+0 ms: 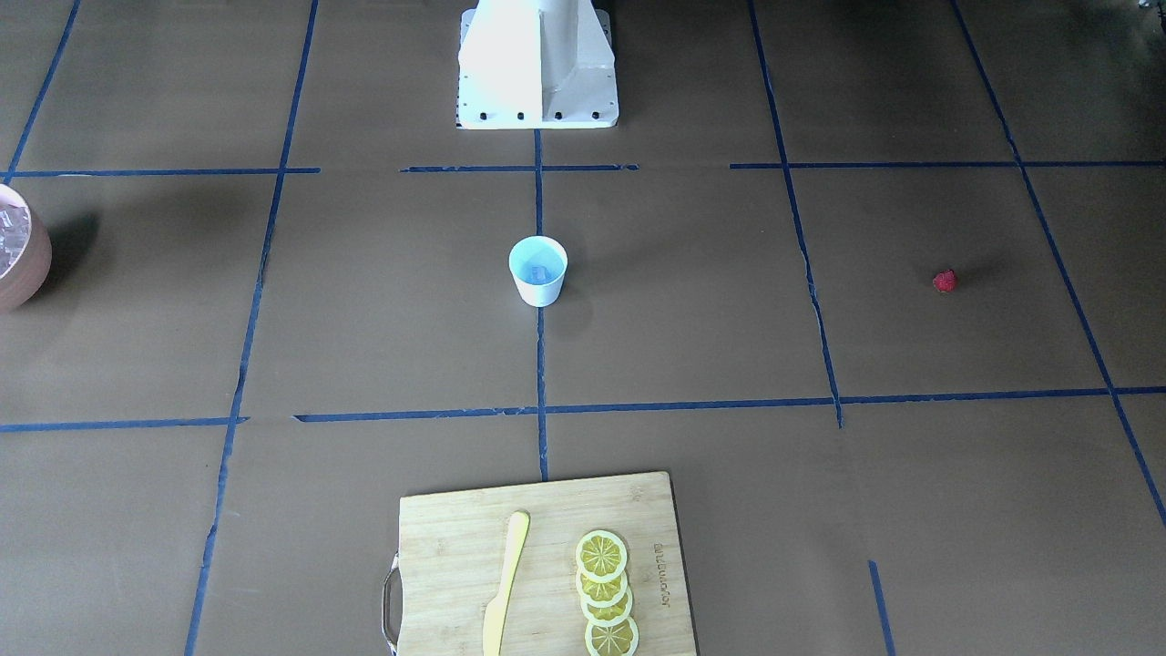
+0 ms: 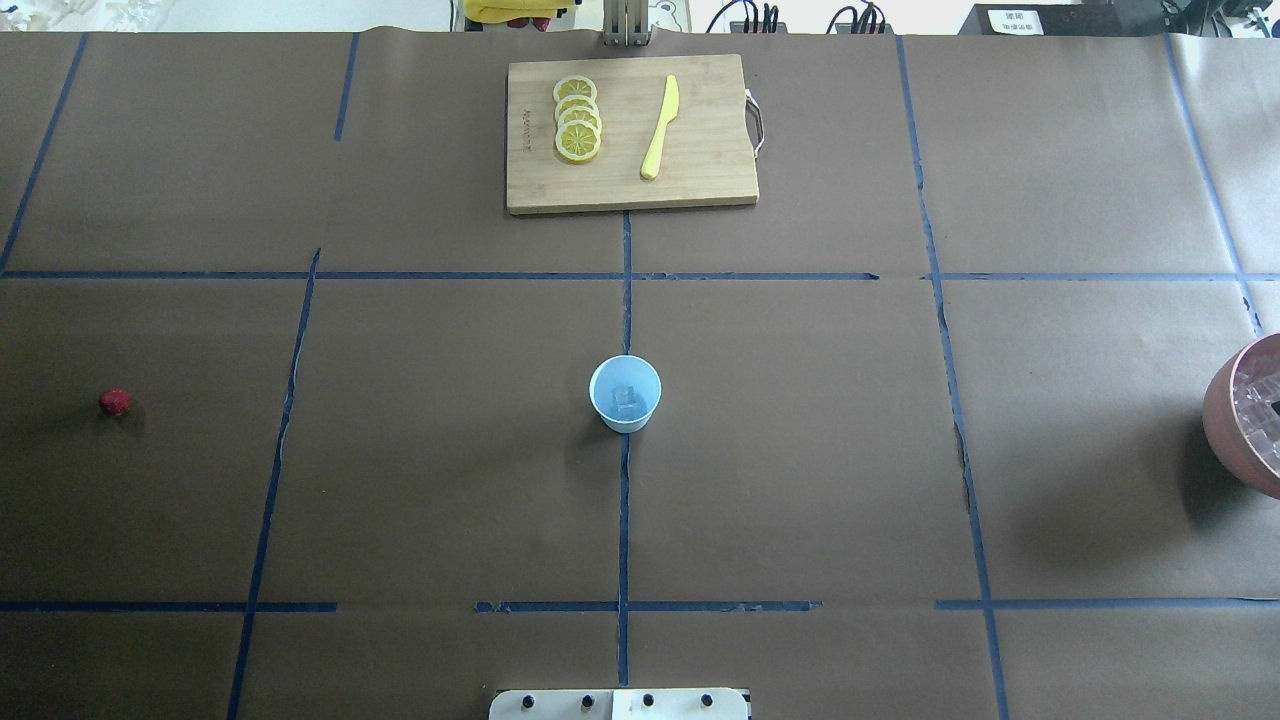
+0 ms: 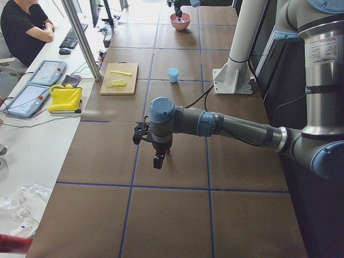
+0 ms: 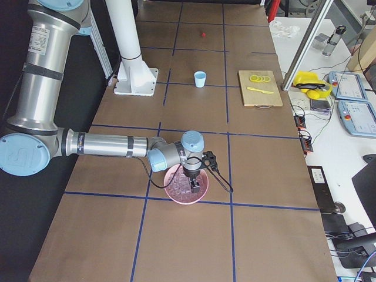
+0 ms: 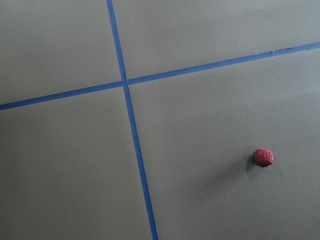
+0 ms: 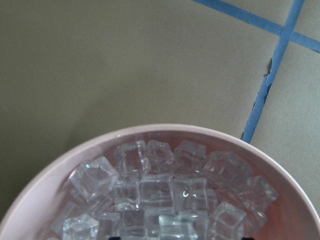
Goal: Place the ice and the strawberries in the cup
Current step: 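Grasp a third ice cube from the pink bowl with the right gripper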
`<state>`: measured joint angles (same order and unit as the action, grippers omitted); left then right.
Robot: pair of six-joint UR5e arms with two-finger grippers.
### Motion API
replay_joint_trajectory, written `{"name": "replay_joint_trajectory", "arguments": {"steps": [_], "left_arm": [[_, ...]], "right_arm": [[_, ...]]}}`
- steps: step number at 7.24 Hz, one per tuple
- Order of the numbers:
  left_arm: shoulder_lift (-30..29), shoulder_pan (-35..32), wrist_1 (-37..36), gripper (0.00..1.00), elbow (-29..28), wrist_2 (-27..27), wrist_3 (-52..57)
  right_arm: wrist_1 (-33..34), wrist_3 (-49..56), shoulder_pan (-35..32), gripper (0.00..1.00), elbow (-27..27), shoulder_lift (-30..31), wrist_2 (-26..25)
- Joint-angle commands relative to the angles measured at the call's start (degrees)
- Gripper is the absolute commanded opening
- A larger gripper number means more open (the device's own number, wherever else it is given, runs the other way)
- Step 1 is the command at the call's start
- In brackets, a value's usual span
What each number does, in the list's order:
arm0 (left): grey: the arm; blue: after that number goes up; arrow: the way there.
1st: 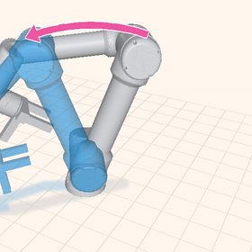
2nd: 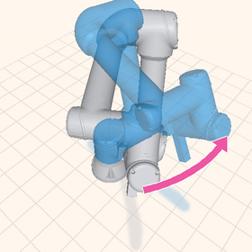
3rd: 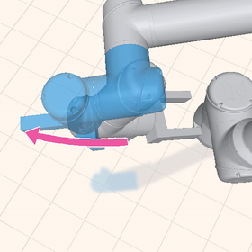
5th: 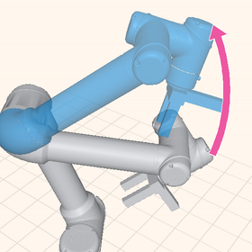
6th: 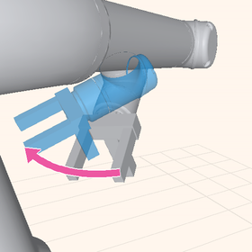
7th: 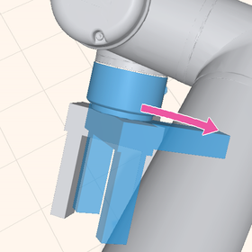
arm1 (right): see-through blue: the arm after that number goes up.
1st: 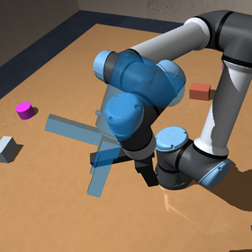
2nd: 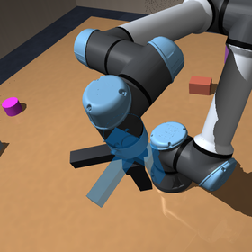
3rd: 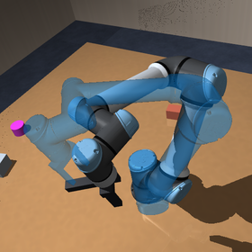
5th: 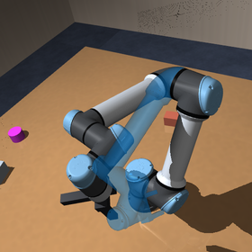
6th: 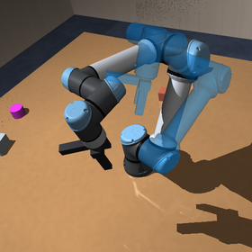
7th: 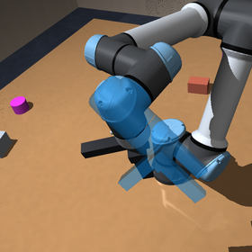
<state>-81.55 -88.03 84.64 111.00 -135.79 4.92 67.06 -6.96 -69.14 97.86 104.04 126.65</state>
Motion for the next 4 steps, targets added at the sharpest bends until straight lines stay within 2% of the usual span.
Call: {"name": "replay_joint_trajectory", "arguments": {"steps": [1, 2, 3, 4], "left_arm": [[0.0, 0.0, 0.0, 1.0, 0.1, 0.0, 0.0], [0.0, 0.0, 0.0, 1.0, 0.1, 0.0, 0.0], [0.1, 0.0, 0.0, 1.0, 0.1, 0.0, 0.0], [0.1, 0.0, 0.0, 1.0, 0.1, 0.0, 0.0]], "right_arm": [[0.1, -0.2, 0.1, 0.85, -0.2, -0.4, 0.0], [0.1, -0.4, 0.4, 0.82, -0.2, -0.4, 0.0], [0.1, -0.5, 0.4, 0.71, -0.5, -0.4, 0.0], [0.0, -0.4, 0.5, 0.47, -0.7, -0.4, 0.1]]}}
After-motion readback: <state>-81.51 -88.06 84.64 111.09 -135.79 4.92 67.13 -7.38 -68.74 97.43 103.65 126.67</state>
